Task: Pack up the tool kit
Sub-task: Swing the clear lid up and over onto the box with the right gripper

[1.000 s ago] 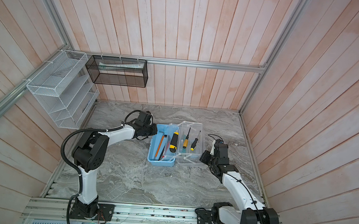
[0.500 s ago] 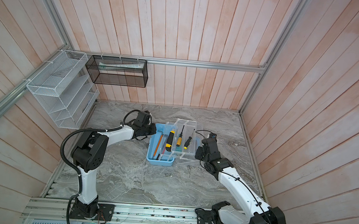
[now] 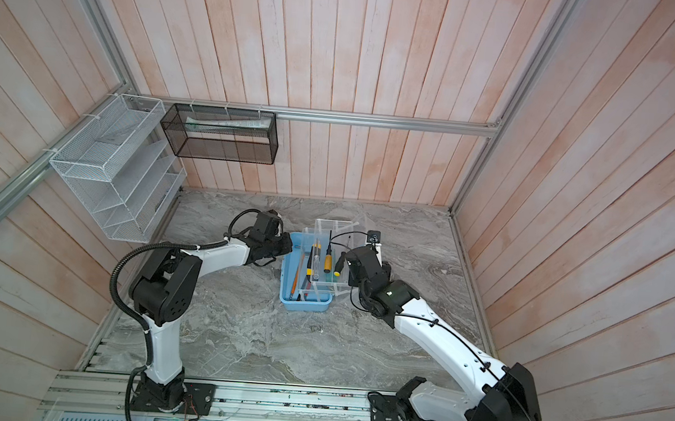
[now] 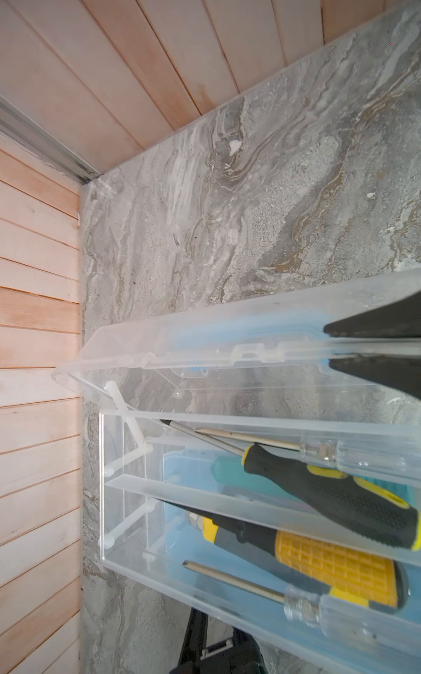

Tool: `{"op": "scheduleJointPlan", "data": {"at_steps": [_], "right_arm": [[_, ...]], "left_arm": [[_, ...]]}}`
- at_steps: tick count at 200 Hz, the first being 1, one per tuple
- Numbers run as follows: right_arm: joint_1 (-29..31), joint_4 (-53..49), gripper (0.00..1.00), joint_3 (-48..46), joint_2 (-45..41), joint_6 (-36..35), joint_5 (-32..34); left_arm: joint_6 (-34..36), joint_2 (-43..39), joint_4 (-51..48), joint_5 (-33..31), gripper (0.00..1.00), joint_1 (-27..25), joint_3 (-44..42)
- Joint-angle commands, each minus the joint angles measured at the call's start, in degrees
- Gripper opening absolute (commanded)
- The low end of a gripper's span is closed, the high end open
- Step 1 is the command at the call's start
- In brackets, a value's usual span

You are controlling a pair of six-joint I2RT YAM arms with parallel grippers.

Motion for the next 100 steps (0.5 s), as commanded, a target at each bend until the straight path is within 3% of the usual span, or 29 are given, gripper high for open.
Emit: {"op": "scheduleJointPlan", "data": {"at_steps": [1, 100], "right_arm": [[4.3, 10.1, 0.00, 3.8, 2.8, 0.5, 1.6], [14.2, 11.4, 0.00, 9.7, 11.1, 0.6, 1.3]], "left_arm": [[-1.2, -2.3, 3.1, 13.9, 0.00, -4.9, -1.2], [-5.1, -3.2, 6.9, 15.5, 0.00, -5.2, -3.9]]}}
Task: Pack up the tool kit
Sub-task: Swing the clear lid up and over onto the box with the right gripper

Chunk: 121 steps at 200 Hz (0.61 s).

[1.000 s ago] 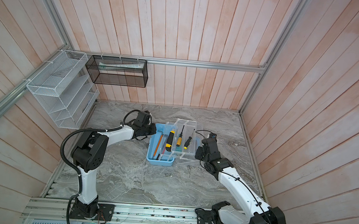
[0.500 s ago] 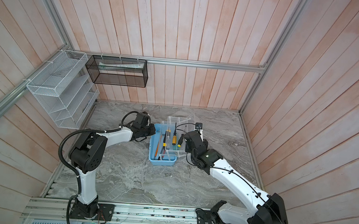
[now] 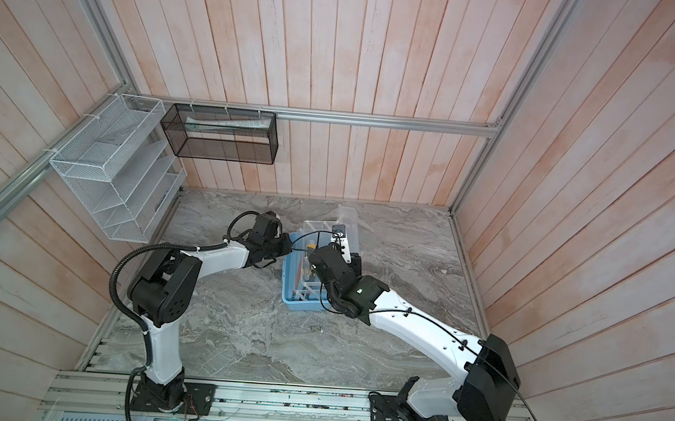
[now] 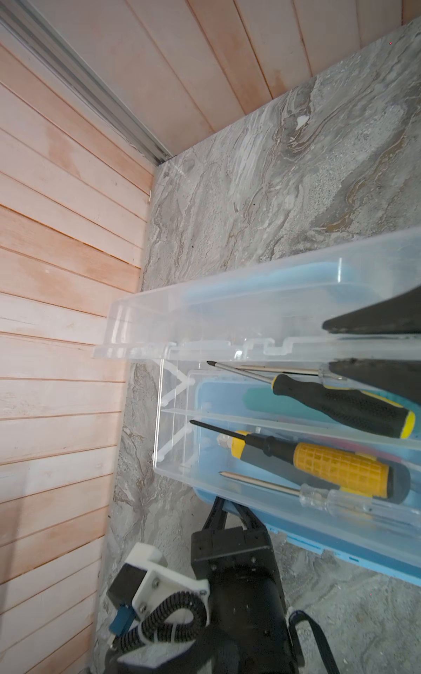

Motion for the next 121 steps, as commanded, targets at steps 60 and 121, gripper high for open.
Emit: {"op": "scheduleJointPlan", "data": {"at_steps": [60, 121], "right_arm": [[4.7, 13.8, 0.05, -0.7, 3.2, 1.7, -16.2], [5.1, 18.8, 0.33, -2.1, 2.8, 0.0, -24.0]], "left_arm": [[-4.4, -3.2, 5.2, 14.8, 0.00, -5.1, -2.1], [-6.2, -4.5, 5.6, 11.4, 0.00, -5.0, -2.8]]}}
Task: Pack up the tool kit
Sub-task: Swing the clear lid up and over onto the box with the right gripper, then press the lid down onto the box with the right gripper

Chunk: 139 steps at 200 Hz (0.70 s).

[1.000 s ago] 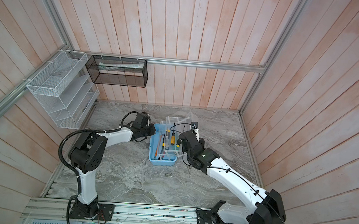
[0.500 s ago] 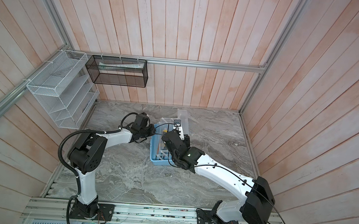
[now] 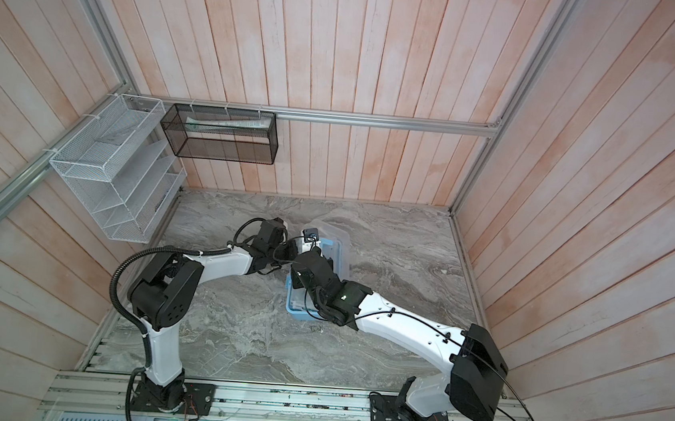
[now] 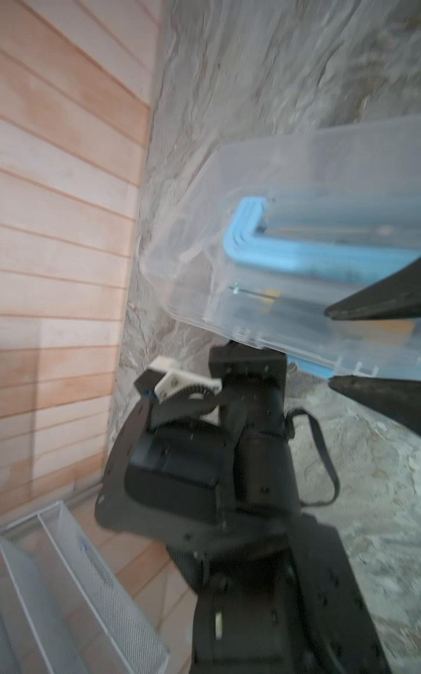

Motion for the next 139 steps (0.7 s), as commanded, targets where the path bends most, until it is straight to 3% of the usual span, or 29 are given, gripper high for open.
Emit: {"op": "scheduleJointPlan", "data": {"at_steps": [1, 59, 103, 120, 139], "right_arm": [[0.0, 5.4, 0.33, -1.5, -0.9, 0.0, -7.6], [-1.5, 4.1, 0.34, -3.8, -3.8, 3.7, -3.8], [-5.2, 3.7, 0.33, -8.4, -7.0, 6.7, -5.9], [-6.4, 3.1, 0.33, -9.2, -7.6, 6.8, -6.3], [-7.3, 3.0, 0.33, -9.6, -8.1, 6.9, -7.2]], "left_arm": [[-3.4, -3.2, 3.1, 6.4, 0.00, -1.1, 0.3], [-4.3, -5.3, 1.8, 1.3, 0.00, -1.1, 0.1], [-3.2, -4.8, 0.1, -0.8, 0.00, -1.1, 1.9], [-2.7, -4.6, -0.8, -1.4, 0.25, -1.0, 3.0], [-2.4, -5.0, -0.8, -2.1, 0.46, -1.0, 3.2]]}}
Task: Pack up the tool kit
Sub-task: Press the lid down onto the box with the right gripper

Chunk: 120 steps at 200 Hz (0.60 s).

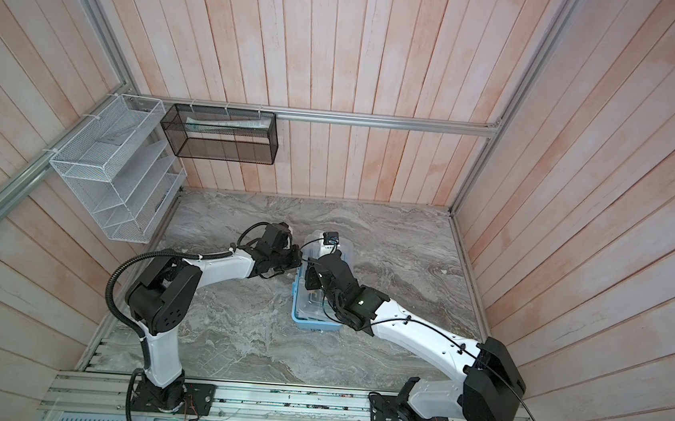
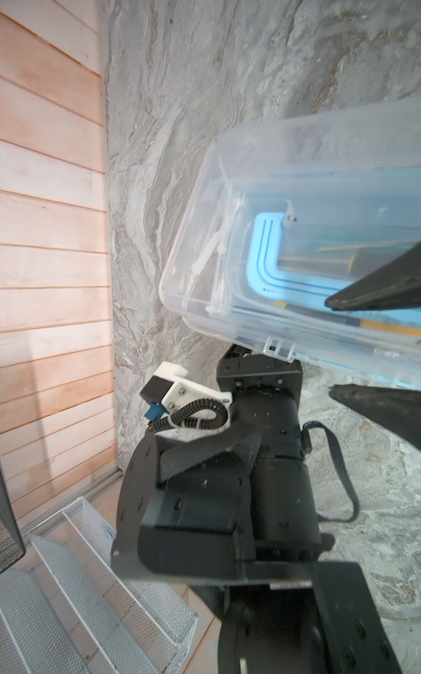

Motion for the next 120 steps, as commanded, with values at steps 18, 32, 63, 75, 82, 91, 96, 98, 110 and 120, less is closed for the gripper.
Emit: {"op": "scheduleJointPlan", "data": {"at_steps": [18, 32, 63, 75, 82, 91, 96, 98, 110, 120], "right_arm": [[-1.5, -0.5, 0.33, -0.9, -1.6, 1.2, -2.7], [-1.9, -1.0, 0.33, -1.0, -1.6, 1.4, -2.7], [-4.0, -1.2, 0.32, -2.4, -2.0, 1.9, -5.9], [-5.1, -1.5, 0.33, -3.5, -2.7, 2.2, -8.2], [-5.9, -1.2, 0.33, -4.5, -3.5, 2.4, -9.4], [-6.8, -1.3, 0.33, -5.9, -4.7, 3.0, -10.4], [-7.4, -1.6, 0.34, -6.6, -5.5, 3.2, -10.9], [-7.7, -1.7, 0.34, -6.9, -5.8, 3.4, -11.1], [-9.0, -3.0, 0.35, -8.2, -7.5, 4.4, -11.5], [-9.8, -4.4, 0.35, -9.0, -8.8, 5.1, -11.5]], "left_arm": [[0.1, -3.9, 2.2, -1.7, 0.50, 0.4, 3.3], [0.6, -4.7, 1.9, -2.3, 0.51, 0.6, 3.3], [2.0, -7.8, 1.6, -3.8, 0.56, 1.5, 0.4], [2.9, -10.0, 2.4, -3.7, 0.58, 2.0, -2.1], [3.6, -11.4, 2.8, -3.7, 0.59, 2.2, -3.7], [4.5, -13.2, 3.2, -2.9, 0.59, 2.4, -5.8], [4.9, -14.1, 3.3, -2.3, 0.59, 2.4, -6.8], [5.1, -14.6, 3.5, -2.0, 0.59, 2.5, -7.3], [5.6, -17.2, 3.6, -0.6, 0.59, 2.5, -9.8], [5.5, -19.4, 3.9, 0.8, 0.59, 2.4, -12.1]]}}
